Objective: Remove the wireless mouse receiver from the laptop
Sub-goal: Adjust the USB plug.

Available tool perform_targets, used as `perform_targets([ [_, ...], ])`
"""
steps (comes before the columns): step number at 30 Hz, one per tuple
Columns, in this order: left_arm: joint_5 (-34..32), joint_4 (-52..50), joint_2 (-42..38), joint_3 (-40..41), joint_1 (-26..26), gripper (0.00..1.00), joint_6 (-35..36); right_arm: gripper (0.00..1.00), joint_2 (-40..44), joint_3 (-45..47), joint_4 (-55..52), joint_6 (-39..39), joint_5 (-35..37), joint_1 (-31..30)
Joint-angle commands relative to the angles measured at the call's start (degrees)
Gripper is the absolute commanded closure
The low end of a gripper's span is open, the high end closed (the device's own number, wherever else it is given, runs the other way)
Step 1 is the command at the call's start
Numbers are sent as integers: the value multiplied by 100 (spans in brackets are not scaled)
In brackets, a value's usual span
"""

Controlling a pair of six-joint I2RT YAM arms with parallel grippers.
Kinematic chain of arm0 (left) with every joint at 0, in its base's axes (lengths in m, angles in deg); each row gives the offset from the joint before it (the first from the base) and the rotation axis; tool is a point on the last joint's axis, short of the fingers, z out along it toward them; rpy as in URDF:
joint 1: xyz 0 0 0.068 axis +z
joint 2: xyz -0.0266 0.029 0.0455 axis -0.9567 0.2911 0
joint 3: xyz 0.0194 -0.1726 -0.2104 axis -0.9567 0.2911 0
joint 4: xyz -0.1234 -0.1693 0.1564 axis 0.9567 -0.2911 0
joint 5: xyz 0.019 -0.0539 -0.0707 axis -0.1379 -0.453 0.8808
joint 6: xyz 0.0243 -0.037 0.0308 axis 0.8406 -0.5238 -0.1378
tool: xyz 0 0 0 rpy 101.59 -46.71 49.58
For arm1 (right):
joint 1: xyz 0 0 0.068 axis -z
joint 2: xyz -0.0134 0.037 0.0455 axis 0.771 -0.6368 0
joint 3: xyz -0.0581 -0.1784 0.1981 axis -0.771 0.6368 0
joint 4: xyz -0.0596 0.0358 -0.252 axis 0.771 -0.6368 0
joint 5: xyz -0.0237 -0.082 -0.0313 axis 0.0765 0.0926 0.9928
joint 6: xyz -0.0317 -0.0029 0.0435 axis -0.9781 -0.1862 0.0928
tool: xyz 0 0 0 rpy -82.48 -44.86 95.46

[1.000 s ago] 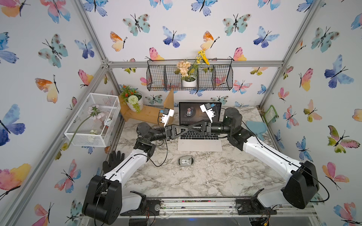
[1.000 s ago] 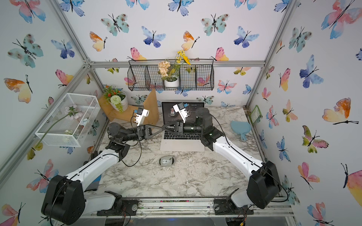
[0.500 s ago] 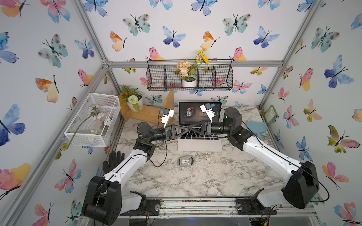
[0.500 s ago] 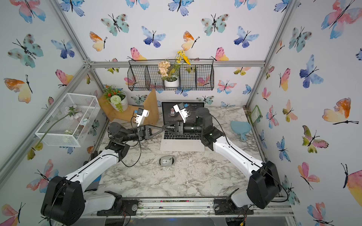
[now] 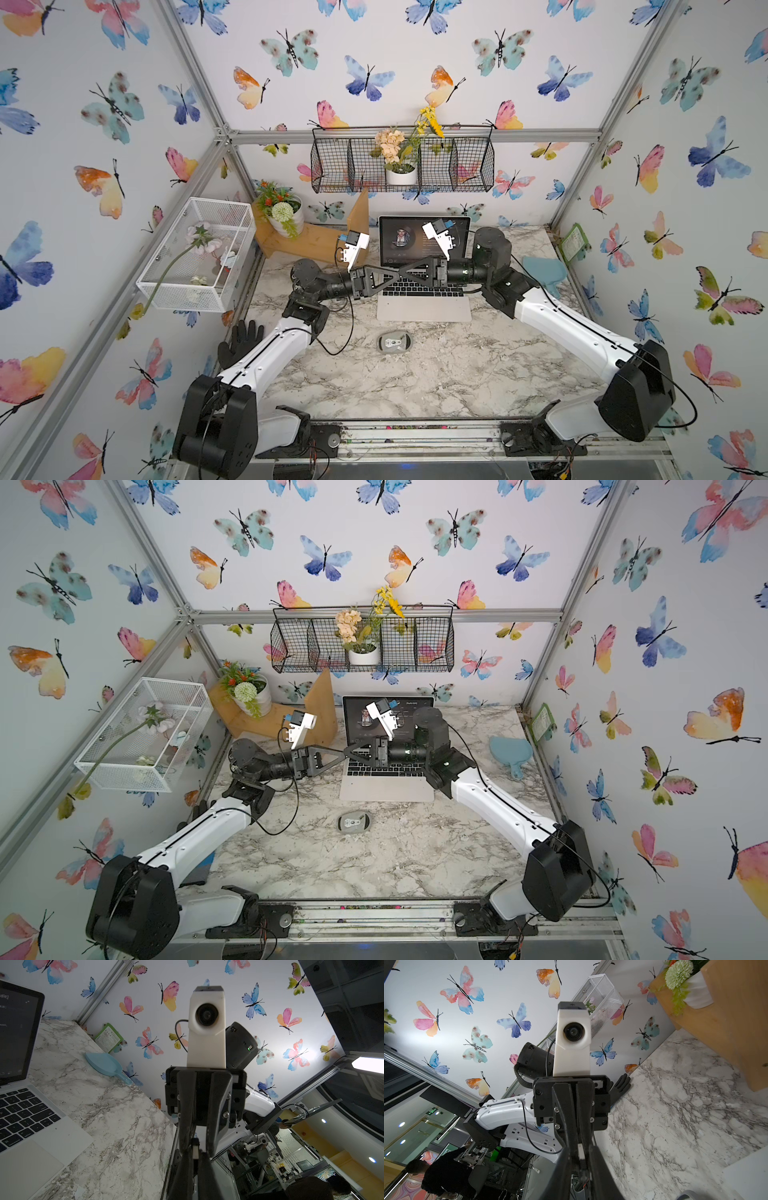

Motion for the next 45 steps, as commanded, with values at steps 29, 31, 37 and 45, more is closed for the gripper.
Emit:
perform_targets([
  [29, -66, -30, -186, -89, 30, 100, 288, 86, 57, -43, -427, -100, 114, -50],
  [31, -75, -22, -191, -97, 30, 100, 288, 88, 23, -44, -394, -59, 79, -50],
  [37, -135, -35, -205, -81, 28, 99, 313, 92, 10, -10, -355, 3, 30, -50],
  [45, -215, -48, -216, -102, 30, 97, 357, 96, -32, -27, -283, 126, -59, -50],
])
